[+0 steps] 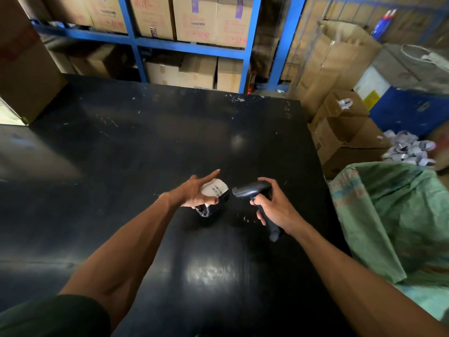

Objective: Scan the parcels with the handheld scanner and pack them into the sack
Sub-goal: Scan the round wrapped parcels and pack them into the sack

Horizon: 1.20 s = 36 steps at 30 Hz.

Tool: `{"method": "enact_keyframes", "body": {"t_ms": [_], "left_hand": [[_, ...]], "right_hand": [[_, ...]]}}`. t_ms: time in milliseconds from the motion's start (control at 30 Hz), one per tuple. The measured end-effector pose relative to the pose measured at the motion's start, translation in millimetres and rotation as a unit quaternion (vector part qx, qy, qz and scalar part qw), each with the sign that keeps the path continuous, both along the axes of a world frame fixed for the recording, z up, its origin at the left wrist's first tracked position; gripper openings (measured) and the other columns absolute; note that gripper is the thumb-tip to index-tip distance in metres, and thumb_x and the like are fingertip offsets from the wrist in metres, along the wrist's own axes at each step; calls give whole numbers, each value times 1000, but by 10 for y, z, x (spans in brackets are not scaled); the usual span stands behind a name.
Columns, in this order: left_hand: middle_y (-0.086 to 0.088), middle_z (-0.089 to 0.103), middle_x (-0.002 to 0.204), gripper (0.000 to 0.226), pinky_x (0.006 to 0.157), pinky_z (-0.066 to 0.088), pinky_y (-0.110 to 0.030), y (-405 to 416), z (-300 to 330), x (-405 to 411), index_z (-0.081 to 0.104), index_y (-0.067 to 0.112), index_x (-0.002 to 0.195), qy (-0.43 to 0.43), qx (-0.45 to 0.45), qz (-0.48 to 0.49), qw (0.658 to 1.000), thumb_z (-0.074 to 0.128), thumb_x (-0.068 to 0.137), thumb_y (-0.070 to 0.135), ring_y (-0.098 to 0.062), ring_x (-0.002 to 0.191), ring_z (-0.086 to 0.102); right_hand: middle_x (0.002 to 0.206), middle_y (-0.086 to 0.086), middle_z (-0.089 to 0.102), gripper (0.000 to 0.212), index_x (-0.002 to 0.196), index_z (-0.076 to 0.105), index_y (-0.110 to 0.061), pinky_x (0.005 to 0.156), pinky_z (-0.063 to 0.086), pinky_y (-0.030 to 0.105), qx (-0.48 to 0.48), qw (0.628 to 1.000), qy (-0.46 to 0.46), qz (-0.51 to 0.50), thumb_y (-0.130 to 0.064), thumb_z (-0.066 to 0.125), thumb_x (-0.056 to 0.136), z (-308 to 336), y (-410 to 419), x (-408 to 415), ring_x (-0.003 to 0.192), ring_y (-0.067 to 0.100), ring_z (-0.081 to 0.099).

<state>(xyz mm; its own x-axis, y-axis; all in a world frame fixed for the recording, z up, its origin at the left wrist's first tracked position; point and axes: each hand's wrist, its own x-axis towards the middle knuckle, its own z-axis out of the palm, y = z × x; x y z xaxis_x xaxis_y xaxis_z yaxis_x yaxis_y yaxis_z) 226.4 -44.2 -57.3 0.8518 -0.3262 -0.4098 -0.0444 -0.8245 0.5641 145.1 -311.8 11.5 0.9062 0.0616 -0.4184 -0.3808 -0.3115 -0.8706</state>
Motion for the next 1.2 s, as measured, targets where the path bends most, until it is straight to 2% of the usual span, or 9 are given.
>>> {"method": "enact_keyframes", "body": {"t_ms": [67,200,333,400,500,700,900,1000,1200], "left_hand": [[-3,36,117,92,72,64,-36,-74,18,-61,18,70,144,23,-36,30,999,77,75,56,-29,99,56],[-5,30,121,72,72,64,-37,-239,44,-152,46,55,132,7,-62,89,994,84,72,42,-35,104,57],[-3,25,141,67,71,61,-32,-373,109,-242,36,53,146,36,-112,114,987,69,89,38,-37,117,48],[-5,37,141,63,78,62,-39,-428,144,-282,32,55,149,69,-138,117,981,59,95,38,-36,117,53],[-9,52,132,43,67,63,-50,-476,183,-351,49,53,134,104,-180,138,968,57,95,35,-31,106,60],[-1,31,141,94,66,63,-43,-454,81,-384,16,62,150,156,-211,168,950,75,80,41,-36,118,51],[-2,25,121,98,104,50,-41,-485,-89,-393,17,53,154,-95,-92,230,964,75,76,61,-30,117,51],[-2,24,117,99,104,46,-36,-547,-121,-398,14,52,155,-171,-107,263,943,75,77,62,-27,113,48],[-6,25,118,89,100,49,-40,-642,-25,-410,21,48,155,-199,-110,307,924,71,83,59,-29,111,48]], "right_hand": [[110,19,67,52,134,39,-35,49,49,35,9,1000,-16,-18,-11,61,93,45,0,-5,59,25,60],[110,16,67,53,137,38,-32,48,48,35,27,999,-34,-30,-10,61,95,125,20,-34,59,25,60],[110,14,68,54,138,38,-34,48,48,35,42,998,-39,-28,-12,61,95,155,5,-80,59,24,61],[111,15,68,53,138,39,-33,48,48,35,46,998,-40,-32,-11,60,95,166,-7,-89,60,25,61],[110,16,68,53,139,39,-30,48,48,34,44,997,-43,-40,-9,60,95,179,-36,-120,61,25,61],[109,16,68,54,137,40,-32,50,49,34,41,998,-41,-36,-10,61,93,169,-61,-155,62,25,62],[103,11,69,50,131,39,-44,55,52,36,-11,997,-65,-29,-23,63,92,140,49,-188,58,24,62],[95,13,71,43,129,42,-40,50,51,35,9,995,-79,-59,-36,64,92,226,183,-193,53,23,60],[89,9,72,40,130,40,-38,47,49,25,-22,990,-106,-86,-61,47,98,339,377,-158,54,17,64]]}}
